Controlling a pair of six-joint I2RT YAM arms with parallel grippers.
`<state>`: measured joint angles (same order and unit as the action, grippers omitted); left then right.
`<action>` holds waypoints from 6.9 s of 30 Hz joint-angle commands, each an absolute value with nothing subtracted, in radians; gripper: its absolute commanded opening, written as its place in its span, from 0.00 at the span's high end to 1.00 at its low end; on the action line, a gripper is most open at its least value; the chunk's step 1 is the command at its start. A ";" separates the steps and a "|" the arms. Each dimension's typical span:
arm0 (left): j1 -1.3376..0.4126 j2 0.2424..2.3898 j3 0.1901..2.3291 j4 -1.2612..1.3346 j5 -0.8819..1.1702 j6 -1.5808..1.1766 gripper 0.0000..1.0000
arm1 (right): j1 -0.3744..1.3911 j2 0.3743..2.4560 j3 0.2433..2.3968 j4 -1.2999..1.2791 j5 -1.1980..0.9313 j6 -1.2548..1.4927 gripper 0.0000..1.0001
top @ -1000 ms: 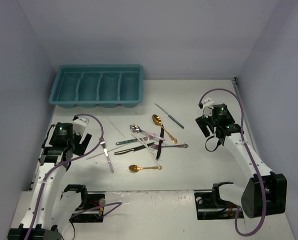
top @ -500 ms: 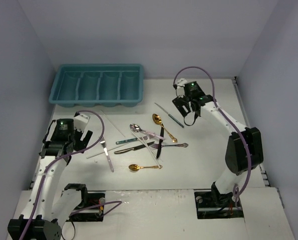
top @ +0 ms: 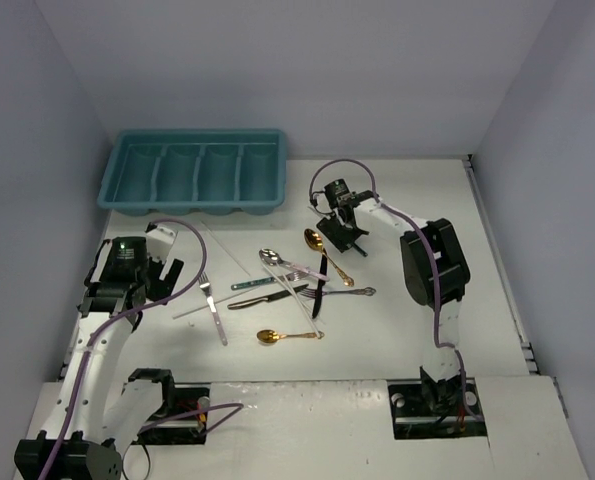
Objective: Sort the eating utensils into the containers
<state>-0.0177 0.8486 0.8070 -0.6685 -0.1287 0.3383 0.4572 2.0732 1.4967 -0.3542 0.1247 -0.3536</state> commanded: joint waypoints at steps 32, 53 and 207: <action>-0.015 0.838 0.882 -0.616 -0.147 0.305 0.03 | 0.420 1.967 1.741 -0.625 -0.250 -0.249 1.00; -0.028 0.847 0.866 0.003 0.655 -0.486 0.03 | 0.437 1.776 1.752 -0.173 -0.483 0.195 1.00; -0.015 0.555 0.799 -0.426 0.197 -0.096 0.03 | 0.719 1.935 1.420 -0.562 -0.122 -0.434 1.00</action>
